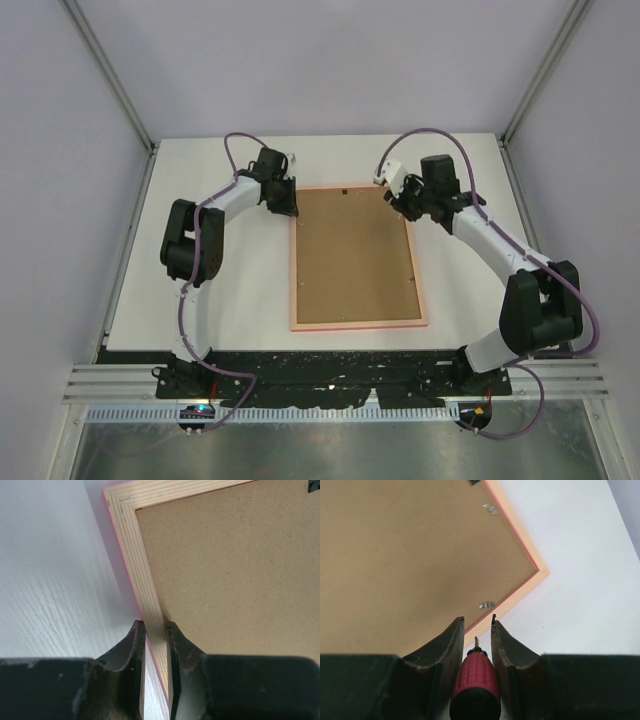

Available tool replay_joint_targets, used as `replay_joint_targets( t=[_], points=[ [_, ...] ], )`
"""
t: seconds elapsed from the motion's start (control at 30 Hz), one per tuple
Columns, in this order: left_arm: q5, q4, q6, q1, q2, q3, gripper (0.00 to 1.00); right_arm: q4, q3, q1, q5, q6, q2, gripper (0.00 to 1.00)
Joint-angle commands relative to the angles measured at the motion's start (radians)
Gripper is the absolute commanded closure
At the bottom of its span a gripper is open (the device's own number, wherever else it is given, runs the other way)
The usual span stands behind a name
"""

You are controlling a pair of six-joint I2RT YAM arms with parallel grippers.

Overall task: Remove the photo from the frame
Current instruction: Release the photo frame item from the photo frame.

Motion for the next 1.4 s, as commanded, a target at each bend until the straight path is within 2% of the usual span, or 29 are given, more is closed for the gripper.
replay_joint_targets(
  t=[0.0, 0.23, 0.43, 0.67, 0.87, 1.2, 1.37],
  points=[
    [0.047, 0.017, 0.038, -0.004, -0.013, -0.001, 1.0, 0.034, 0.187, 0.005, 0.213, 0.462, 0.133, 0.92],
    [0.052, 0.021, 0.039, -0.003, -0.013, -0.004, 1.0, -0.018, 0.345, 0.014, 0.437, 0.79, 0.266, 0.92],
    [0.053, 0.023, 0.039, -0.003, -0.011, -0.004, 1.0, 0.007, 0.323, 0.031, 0.529, 0.953, 0.274, 0.92],
    [0.055, 0.023, 0.039, -0.004, -0.013, -0.005, 1.0, 0.059, 0.293, 0.128, 0.741, 0.972, 0.299, 0.92],
    [0.058, 0.024, 0.039, -0.004, -0.013, -0.007, 1.0, 0.016, 0.345, 0.153, 0.92, 1.035, 0.365, 0.92],
    [0.056, 0.024, 0.039, -0.004, -0.015, -0.007, 1.0, -0.022, 0.326, 0.151, 0.876, 1.107, 0.331, 0.92],
    [0.056, 0.026, 0.039, -0.004, -0.013, -0.007, 1.0, 0.01, 0.322, 0.151, 0.934, 1.081, 0.346, 0.92]
  ],
)
